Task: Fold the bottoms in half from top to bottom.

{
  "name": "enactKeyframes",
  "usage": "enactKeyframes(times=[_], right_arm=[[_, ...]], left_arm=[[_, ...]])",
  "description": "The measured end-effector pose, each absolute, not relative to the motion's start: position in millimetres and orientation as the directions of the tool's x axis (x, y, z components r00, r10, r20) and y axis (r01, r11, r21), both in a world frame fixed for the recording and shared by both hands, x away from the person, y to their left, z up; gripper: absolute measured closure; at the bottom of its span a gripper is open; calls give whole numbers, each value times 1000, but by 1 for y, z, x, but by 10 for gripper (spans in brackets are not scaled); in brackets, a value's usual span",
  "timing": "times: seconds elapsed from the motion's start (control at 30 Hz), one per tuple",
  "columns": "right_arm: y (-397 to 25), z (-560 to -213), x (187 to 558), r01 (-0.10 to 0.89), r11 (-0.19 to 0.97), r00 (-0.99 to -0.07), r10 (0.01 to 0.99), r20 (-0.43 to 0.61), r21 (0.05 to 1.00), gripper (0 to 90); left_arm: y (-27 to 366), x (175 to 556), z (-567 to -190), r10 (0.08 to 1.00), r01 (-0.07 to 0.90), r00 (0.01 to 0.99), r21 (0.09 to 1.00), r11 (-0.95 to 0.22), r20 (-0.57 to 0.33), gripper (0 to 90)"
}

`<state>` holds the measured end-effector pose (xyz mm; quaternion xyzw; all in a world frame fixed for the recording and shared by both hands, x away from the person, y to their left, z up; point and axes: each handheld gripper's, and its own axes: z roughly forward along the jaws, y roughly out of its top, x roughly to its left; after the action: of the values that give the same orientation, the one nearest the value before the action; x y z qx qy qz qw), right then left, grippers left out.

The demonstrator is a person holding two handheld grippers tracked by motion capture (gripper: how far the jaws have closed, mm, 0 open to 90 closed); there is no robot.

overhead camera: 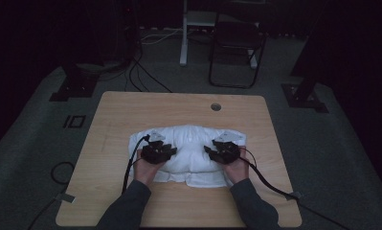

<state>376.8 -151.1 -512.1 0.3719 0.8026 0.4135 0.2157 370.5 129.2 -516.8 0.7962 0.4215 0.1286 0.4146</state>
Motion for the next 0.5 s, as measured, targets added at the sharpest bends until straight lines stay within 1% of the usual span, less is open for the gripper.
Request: enactKeyframes(times=[0.03, 0.07, 0.1, 0.13, 0.17, 0.3, 0.33, 0.37, 0.4, 0.43, 0.5], right_arm=[[-151, -512, 377, 419, 381, -630, 775, -39, 824, 538], [-151, -524, 371, 438, 389, -641, 767, -22, 810, 563], [-151, -524, 371, 438, 389, -641, 767, -22, 810, 563], [-153, -533, 361, 453, 396, -654, 756, -4, 798, 583], [-154, -536, 356, 452, 402, -661, 751, -5, 796, 584], [-165, -536, 344, 447, 405, -673, 739, 2, 797, 594], [-173, -534, 338, 443, 391, -649, 761, -13, 807, 596], [-173, -534, 338, 443, 391, -649, 761, -13, 807, 596], [-178, -534, 336, 445, 386, -629, 777, -25, 808, 597], [-187, -537, 332, 461, 379, -598, 800, -34, 803, 606], [-192, -544, 330, 484, 383, -585, 810, -35, 786, 609]], left_arm=[[129, 370, -517, 778, 565, 612, 769, -301, -145, 670], [132, 363, -525, 775, 576, 611, 762, -296, -161, 673], [132, 363, -525, 775, 576, 611, 762, -296, -161, 680], [136, 354, -531, 768, 580, 618, 758, -299, -170, 682], [138, 349, -532, 768, 573, 621, 760, -307, -158, 681], [148, 337, -535, 768, 566, 621, 767, -302, -156, 681], [155, 328, -536, 781, 539, 615, 781, -315, -109, 681], [155, 328, -536, 781, 539, 615, 781, -315, -109, 678], [160, 324, -538, 794, 537, 600, 785, -308, -100, 678], [167, 319, -542, 812, 535, 579, 787, -306, -78, 678], [168, 317, -544, 817, 537, 573, 784, -313, -66, 679]])
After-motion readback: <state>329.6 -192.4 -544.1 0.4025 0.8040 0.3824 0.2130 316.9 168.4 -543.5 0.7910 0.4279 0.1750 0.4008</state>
